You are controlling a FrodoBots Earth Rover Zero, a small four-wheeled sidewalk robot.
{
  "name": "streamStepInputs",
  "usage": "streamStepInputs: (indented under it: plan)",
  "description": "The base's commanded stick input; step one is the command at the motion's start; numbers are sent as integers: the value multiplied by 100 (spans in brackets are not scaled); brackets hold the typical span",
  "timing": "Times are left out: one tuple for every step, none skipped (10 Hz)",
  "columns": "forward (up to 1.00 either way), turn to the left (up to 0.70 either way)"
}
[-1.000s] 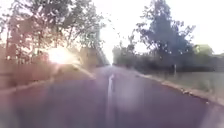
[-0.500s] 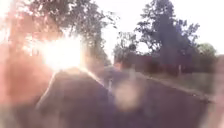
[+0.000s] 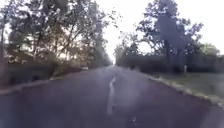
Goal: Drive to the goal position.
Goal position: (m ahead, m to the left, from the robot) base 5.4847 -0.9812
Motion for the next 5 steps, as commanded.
streamStepInputs:
  plan:
    - [100,0]
    - [100,0]
    - [100,0]
    - [100,0]
    - [100,0]
